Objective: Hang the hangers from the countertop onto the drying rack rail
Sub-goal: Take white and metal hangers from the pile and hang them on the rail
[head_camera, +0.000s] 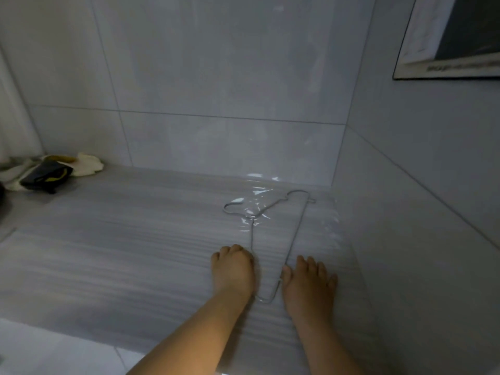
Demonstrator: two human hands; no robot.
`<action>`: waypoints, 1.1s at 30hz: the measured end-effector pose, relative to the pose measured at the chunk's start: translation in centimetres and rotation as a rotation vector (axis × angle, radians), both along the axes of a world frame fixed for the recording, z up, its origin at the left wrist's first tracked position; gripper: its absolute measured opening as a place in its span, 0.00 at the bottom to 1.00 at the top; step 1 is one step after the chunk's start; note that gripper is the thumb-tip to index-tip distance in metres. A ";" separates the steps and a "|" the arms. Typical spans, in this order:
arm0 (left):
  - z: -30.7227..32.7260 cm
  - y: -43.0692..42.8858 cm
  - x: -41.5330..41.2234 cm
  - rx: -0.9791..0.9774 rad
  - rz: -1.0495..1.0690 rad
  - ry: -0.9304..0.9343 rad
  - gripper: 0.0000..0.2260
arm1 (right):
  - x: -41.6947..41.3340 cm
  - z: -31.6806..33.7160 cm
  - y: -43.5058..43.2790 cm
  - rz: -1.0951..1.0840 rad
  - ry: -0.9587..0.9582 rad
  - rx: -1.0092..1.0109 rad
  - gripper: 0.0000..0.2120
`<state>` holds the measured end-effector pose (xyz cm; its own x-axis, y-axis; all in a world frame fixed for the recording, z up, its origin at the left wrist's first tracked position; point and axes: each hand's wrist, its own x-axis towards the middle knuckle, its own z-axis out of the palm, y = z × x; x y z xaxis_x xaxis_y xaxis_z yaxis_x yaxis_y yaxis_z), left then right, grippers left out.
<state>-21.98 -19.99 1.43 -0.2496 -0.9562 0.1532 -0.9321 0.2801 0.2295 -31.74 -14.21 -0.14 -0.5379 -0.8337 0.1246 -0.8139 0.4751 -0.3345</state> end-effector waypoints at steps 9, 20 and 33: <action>1.2 -1.1 3.7 0.174 0.121 -0.055 0.16 | -0.5 0.2 0.5 0.069 0.036 0.060 0.22; 4.6 0.4 8.7 0.283 0.224 0.367 0.20 | 0.1 -0.2 0.2 0.169 0.073 -0.119 0.09; 10.2 9.6 20.8 0.056 0.237 0.794 0.13 | 7.6 6.5 -0.9 0.538 -0.021 -0.592 0.20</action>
